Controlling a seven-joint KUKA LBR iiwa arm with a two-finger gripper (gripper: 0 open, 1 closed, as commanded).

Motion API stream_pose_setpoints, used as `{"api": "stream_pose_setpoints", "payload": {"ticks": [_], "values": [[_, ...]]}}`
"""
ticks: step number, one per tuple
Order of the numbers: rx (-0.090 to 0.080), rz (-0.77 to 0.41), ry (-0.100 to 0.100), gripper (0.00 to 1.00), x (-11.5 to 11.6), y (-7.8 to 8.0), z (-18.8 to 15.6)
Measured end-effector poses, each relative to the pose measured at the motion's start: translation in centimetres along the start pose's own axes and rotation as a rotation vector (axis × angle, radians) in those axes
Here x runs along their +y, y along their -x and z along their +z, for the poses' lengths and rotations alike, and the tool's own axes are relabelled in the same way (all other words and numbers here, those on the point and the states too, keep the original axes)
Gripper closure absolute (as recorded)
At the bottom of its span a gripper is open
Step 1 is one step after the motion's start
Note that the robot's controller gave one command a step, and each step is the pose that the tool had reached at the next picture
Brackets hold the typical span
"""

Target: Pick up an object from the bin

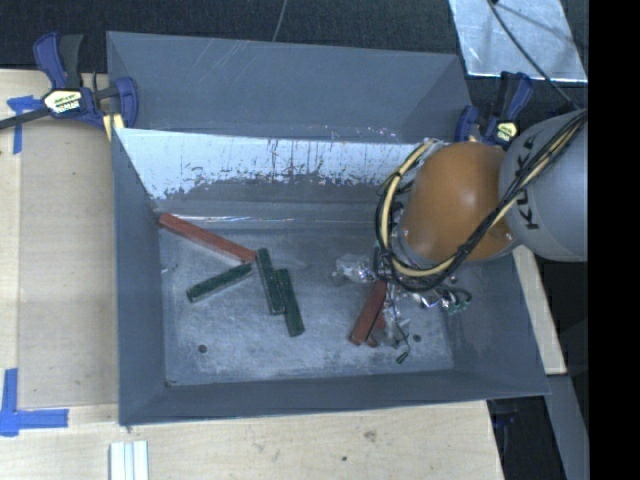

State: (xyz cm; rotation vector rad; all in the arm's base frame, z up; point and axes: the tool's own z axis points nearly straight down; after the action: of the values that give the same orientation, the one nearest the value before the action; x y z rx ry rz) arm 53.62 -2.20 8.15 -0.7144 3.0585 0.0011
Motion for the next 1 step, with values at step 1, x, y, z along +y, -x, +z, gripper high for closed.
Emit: {"api": "stream_pose_setpoints", "payload": {"ticks": [1], "values": [[-0.003, -0.037, -0.004, 1.00, -7.42, -0.36, 1.03]]}}
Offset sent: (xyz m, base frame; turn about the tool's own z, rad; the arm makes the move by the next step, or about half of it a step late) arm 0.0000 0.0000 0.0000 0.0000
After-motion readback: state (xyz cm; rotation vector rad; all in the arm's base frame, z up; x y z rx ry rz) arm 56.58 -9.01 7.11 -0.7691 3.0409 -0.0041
